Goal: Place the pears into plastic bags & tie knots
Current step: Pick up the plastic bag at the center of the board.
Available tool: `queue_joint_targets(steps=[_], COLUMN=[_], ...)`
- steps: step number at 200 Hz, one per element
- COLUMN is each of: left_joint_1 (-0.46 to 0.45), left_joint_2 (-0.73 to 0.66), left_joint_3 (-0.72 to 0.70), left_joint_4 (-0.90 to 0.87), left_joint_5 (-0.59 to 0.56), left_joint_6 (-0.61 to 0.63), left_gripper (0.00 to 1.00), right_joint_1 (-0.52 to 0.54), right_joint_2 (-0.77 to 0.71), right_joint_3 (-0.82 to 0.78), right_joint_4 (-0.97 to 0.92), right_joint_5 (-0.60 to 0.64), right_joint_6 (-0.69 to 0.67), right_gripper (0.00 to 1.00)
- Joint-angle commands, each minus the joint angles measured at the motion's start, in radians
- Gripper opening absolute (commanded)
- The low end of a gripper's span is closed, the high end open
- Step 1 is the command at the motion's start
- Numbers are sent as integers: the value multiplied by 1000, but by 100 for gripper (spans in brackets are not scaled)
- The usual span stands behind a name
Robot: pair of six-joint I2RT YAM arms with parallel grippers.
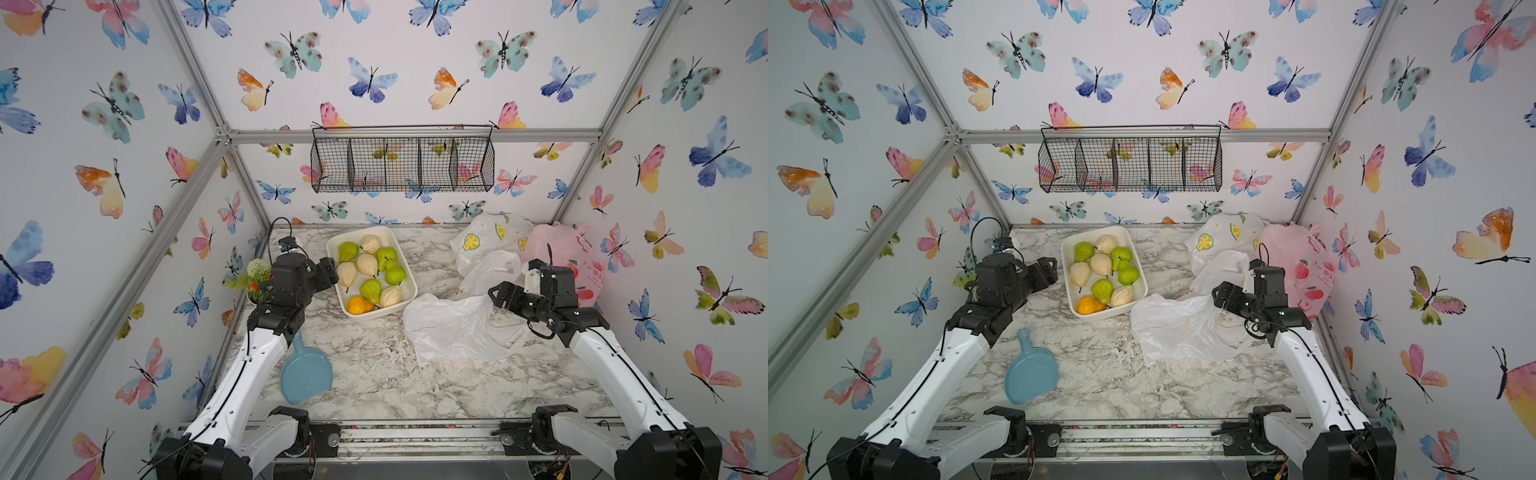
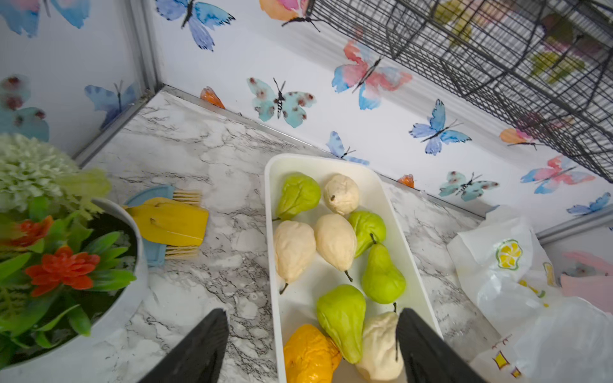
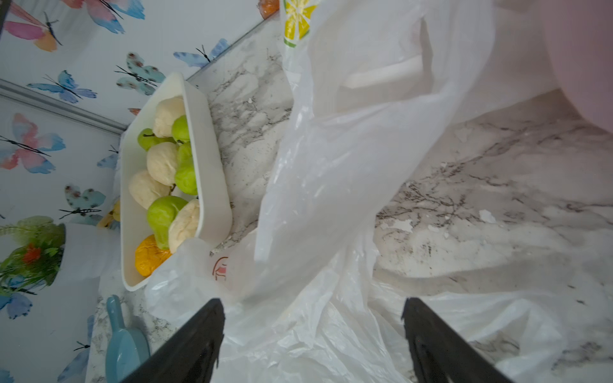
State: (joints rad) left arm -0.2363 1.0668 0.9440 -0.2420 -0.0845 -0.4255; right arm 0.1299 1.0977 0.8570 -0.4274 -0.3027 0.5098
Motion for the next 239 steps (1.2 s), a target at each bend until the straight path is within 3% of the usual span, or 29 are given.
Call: queue_joint_targets(steps=[1, 26, 40, 56, 73, 91, 117, 133, 178, 198, 216, 231, 239], left_joint_1=[-119, -259, -299, -312, -365, -477, -599, -608, -610, -610, -610, -608, -607], left_joint_2=[40, 104, 126, 143, 156, 156, 186, 242, 358, 411, 446, 442, 424], left_joint_3=[66, 127, 157, 188, 214, 208, 184, 184, 189, 192, 203, 205, 210], left_joint_4=[-60, -59, -60, -60, -37, 34, 138, 194, 355, 378, 388, 399, 385], left_joint_5=[-67, -113, -74, 62, 184, 276, 319, 359, 338, 321, 275, 244, 228], left_joint_6=[49, 87, 98, 108, 141, 261, 409, 400, 432, 464, 489, 508, 505], left_gripper=[83, 84, 83, 82, 84, 88, 92, 92, 92, 79, 49, 21, 14], right_joint_1=[-1, 6, 28, 69, 123, 178, 232, 261, 318, 319, 318, 318, 309], right_joint_2=[71, 200, 205, 170, 178, 214, 212, 210, 212, 212, 216, 208, 205], right_joint_3=[33, 86, 55, 70, 181, 308, 357, 371, 390, 398, 404, 424, 466], right_joint_4=[31, 59, 82, 131, 113, 13, 4, 41, 135, 152, 169, 161, 108], right_joint_5=[-82, -103, -50, -27, -60, -80, -89, -114, -181, -214, -262, -272, -255], right_joint_6=[70, 187, 229, 210, 144, 87, 111, 156, 258, 274, 276, 231, 164], right_gripper=[88, 82, 59, 34, 21, 9, 3, 3, 3, 3, 6, 20, 31])
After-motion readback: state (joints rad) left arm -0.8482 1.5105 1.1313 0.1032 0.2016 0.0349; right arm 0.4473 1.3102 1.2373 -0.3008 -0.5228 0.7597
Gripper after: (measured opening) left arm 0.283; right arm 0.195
